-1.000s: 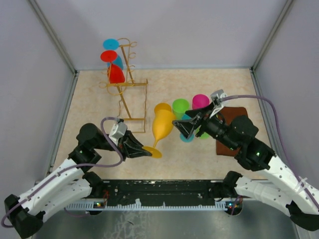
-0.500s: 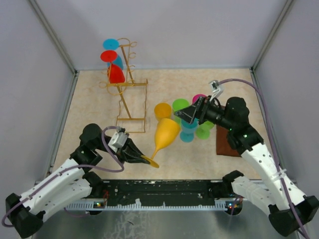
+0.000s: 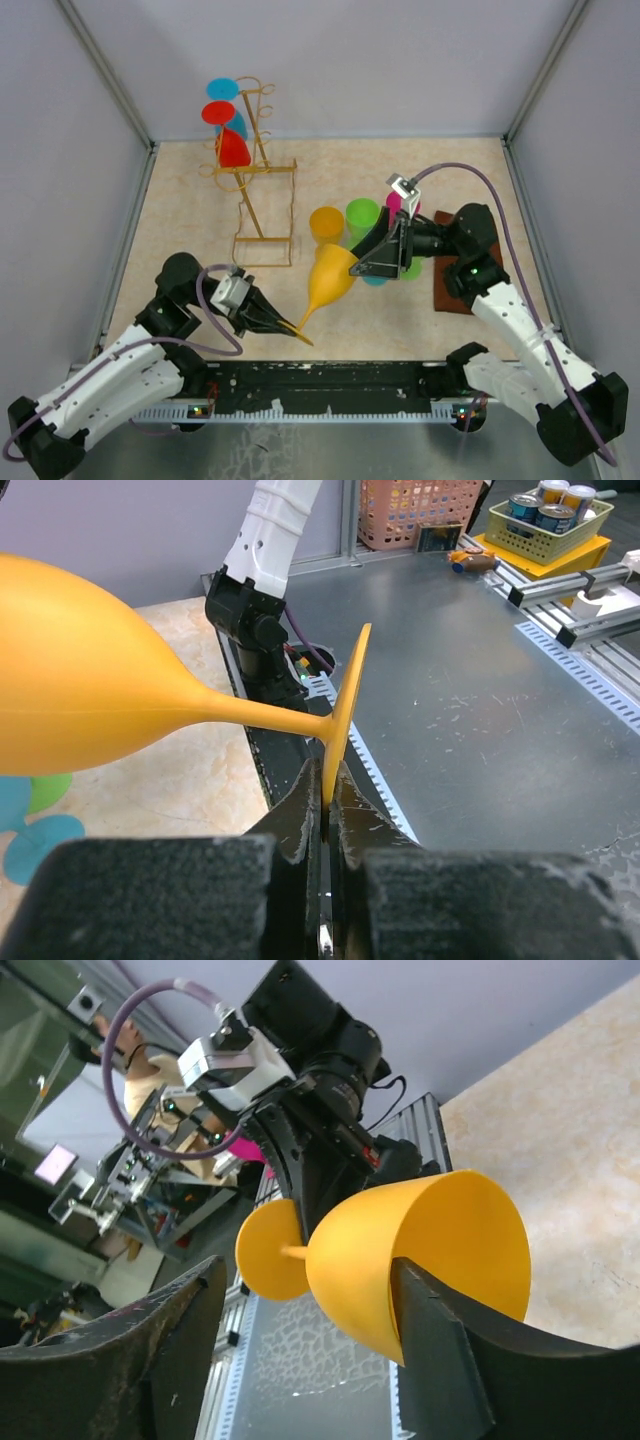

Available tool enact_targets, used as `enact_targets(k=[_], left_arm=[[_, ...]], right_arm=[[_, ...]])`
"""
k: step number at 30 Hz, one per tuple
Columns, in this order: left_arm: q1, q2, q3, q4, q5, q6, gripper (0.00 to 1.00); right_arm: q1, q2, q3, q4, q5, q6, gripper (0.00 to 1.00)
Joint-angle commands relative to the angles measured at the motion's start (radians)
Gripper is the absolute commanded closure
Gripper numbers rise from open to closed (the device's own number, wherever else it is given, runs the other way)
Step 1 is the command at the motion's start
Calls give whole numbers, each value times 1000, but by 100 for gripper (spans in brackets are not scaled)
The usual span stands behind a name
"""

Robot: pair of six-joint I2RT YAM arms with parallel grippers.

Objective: Take the wine glass off the wine glass rack
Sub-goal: Place the wine glass at the center of the board.

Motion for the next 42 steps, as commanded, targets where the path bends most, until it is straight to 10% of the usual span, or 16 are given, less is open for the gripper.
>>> enact_targets(k=[1,14,25,32,42], left_arm=[[-6,-27,4,-39,11,46,100],[-6,-32,10,-72,-13,100,100],[-6,-61,29,-238,-58,196,100],[-6,-64,27,-272,-105,215,75],[-6,-164,48,-294,-258,245,11]], right_arm=[[-4,-8,-1,196,-124,85,37],[93,7,7,219,-161,74,58],[97,-10,91,-82,-95,-129,100],[97,-13,114,-203,-20,-197,100],[96,-31,222,-515,116,-408,100]])
